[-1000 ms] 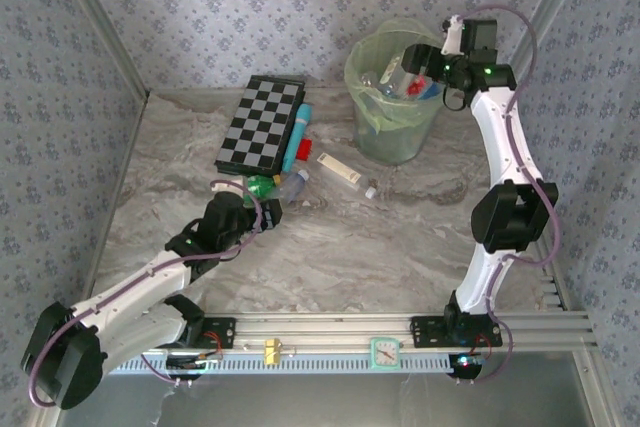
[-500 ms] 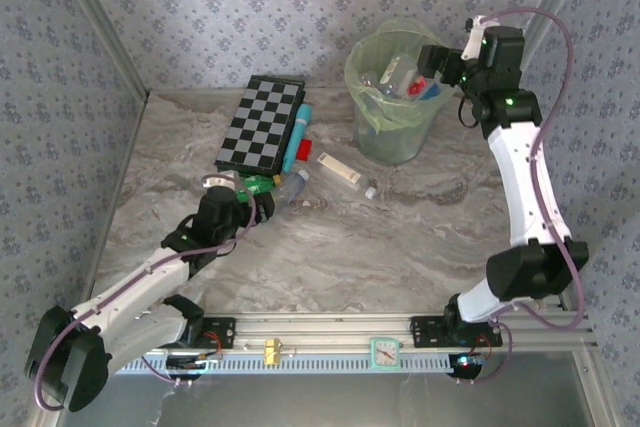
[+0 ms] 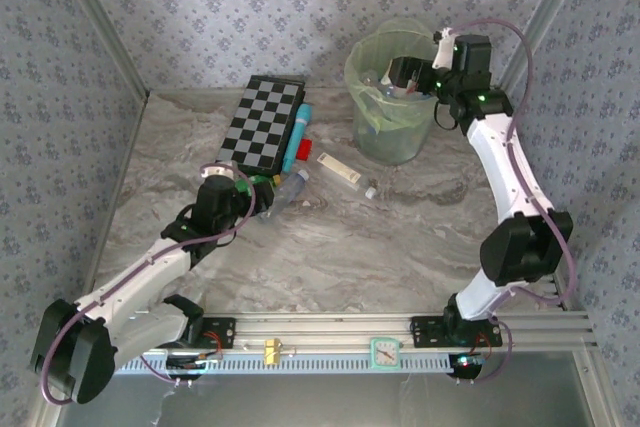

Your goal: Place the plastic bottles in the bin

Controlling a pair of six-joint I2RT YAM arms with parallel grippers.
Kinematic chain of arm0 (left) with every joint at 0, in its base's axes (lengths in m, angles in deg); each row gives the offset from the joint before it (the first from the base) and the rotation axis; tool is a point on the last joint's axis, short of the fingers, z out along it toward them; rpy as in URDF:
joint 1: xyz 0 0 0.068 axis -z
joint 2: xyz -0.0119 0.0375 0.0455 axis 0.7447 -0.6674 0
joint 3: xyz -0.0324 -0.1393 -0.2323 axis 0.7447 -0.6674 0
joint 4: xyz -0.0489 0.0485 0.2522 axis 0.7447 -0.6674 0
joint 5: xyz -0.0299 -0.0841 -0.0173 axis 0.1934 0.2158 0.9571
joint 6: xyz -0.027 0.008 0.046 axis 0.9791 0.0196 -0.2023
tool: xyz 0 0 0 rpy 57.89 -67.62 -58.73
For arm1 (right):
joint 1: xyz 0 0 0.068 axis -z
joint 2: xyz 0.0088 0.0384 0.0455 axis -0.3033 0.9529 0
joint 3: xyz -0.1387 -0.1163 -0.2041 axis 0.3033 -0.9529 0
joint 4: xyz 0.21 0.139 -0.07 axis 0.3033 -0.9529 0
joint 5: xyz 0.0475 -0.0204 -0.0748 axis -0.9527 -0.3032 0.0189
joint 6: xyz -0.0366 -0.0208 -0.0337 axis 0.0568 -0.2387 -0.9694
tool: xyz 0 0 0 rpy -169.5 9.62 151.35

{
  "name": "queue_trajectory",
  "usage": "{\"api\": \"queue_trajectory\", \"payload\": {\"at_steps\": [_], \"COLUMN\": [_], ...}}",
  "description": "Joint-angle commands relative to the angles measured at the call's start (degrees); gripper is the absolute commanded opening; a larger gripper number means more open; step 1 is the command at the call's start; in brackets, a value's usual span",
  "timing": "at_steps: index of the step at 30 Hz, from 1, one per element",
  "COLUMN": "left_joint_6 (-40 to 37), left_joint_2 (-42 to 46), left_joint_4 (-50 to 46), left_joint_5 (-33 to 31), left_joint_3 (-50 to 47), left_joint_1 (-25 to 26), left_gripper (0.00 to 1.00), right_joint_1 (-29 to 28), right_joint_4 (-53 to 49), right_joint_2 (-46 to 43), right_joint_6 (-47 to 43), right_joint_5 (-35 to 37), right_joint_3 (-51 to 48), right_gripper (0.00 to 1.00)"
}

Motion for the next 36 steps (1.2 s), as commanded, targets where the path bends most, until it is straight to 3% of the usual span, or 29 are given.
{"api": "queue_trajectory", "payload": {"at_steps": [1, 8, 15, 27, 36], "left_joint_6": [-0.3, -0.5, -2.9, -8.4, -9.3], "left_joint_2": [1.5, 2.3, 0.5, -11.0, -19.1], "left_joint_4": [-1.6, -2.1, -1.3, 2.0, 0.7], "left_joint_5": [0.3, 0.3, 1.4, 13.0, 20.8], "left_joint_3": [1.0, 0.4, 1.4, 7.8, 11.4], "left_joint_1": [-0.5, -1.1, -2.3, -6.8, -6.8], "left_gripper": [1.00, 1.00, 1.00, 1.00, 1.00], "right_joint_1": [0.3, 0.8, 0.4, -6.2, -13.8], "right_joint_4": [-1.1, -2.2, -0.4, 4.0, 13.4], "right_joint_2": [2.7, 3.9, -6.1, -29.1, -39.1], "right_joint_6": [2.3, 2.9, 1.0, 2.6, 14.2], "right_joint_5": [-1.7, -3.1, 0.8, 6.6, 11.2], "right_joint_3": [2.3, 5.4, -0.4, -27.7, -51.3], "right_gripper": [1.00, 1.00, 1.00, 1.00, 1.00]}}
